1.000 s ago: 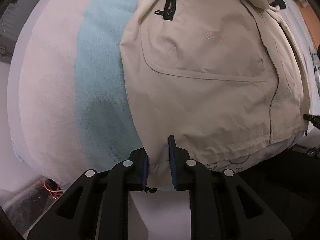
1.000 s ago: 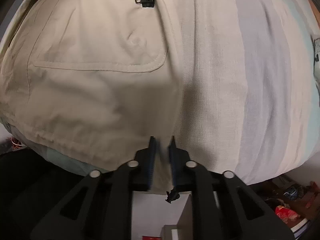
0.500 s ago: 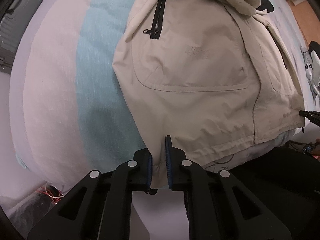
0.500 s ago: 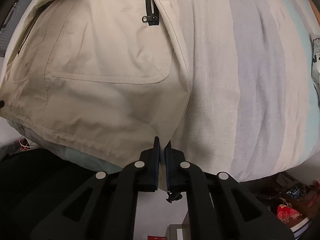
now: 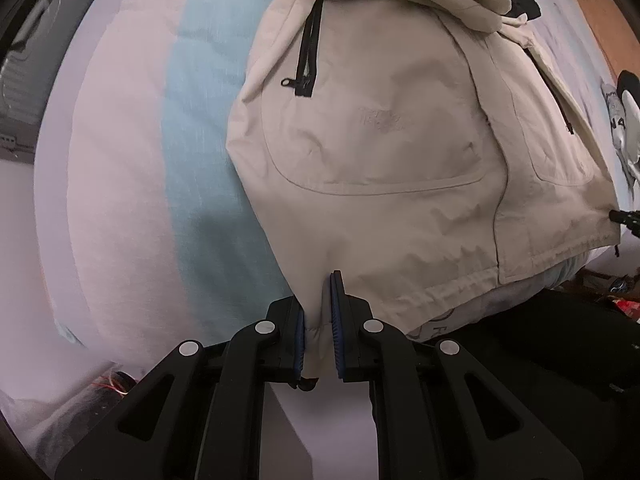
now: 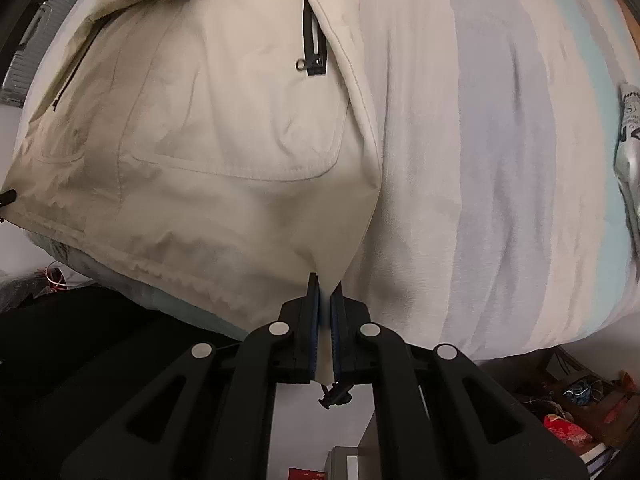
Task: Fold large clothes
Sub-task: 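Lift the hem with both tools and fold it over toward the hood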
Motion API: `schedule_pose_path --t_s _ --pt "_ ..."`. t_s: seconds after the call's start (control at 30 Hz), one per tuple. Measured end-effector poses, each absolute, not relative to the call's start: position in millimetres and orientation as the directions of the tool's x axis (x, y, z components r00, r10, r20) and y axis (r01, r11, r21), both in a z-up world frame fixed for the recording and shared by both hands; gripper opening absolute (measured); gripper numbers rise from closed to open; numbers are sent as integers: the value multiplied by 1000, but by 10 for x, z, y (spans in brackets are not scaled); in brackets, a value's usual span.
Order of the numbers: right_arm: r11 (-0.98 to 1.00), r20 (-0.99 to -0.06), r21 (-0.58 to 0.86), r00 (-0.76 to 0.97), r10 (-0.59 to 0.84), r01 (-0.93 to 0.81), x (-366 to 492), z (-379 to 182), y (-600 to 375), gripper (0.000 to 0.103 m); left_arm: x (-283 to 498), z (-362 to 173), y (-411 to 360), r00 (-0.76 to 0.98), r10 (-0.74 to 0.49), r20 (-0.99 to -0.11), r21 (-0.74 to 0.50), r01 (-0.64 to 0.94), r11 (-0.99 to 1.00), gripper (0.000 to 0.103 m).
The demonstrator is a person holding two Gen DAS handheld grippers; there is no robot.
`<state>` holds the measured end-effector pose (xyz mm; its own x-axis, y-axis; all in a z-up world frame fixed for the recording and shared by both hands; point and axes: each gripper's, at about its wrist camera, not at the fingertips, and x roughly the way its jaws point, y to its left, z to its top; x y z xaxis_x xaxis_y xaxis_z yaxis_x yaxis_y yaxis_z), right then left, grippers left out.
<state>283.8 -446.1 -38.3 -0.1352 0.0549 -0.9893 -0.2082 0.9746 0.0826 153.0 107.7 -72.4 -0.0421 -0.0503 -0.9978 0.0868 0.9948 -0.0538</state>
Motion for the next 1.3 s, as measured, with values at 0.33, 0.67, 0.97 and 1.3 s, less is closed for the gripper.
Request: schedule_pose_path --t_s 0.33,0.67,0.97,1.3 --pt "972 -993 83 -105 60 -221 2908 -330 -4490 4 1637 -557 1011 -44 3 -999 -3 120 993 10" --pt "964 -994 88 -84 69 -250 3020 -313 -4474 4 1730 -420 926 -58 46 -997 39 119 992 10" --pt "969 -989 124 -104 104 -215 3163 -200 -4553 4 1927 -138 946 -61 49 -997 43 95 995 9" --pt "964 -961 212 -214 175 -163 3306 -72 -4650 4 2088 286 878 -23 2 -1000 -1 114 994 8"
